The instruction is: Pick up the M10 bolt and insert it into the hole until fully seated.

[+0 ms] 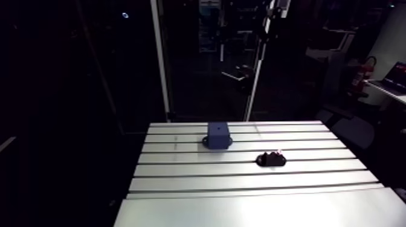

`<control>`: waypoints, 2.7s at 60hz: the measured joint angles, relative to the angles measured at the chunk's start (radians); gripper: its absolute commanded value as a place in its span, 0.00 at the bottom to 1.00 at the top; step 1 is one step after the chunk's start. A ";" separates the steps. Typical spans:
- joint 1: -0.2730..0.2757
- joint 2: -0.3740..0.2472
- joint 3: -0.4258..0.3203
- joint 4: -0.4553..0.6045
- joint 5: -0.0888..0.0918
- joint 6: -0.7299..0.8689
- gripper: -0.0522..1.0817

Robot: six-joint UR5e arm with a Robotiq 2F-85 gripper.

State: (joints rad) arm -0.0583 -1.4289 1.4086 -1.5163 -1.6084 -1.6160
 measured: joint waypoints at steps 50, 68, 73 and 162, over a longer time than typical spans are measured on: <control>-0.012 -0.102 0.062 -0.015 0.088 -0.079 0.05; -0.062 -0.098 0.087 -0.063 0.076 -0.156 0.05; -0.089 -0.100 0.109 -0.098 0.074 -0.185 0.05; -0.339 -0.046 0.567 -0.702 0.079 -0.360 0.32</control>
State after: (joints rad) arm -0.3971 -1.4751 1.9753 -2.2184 -1.5291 -1.9757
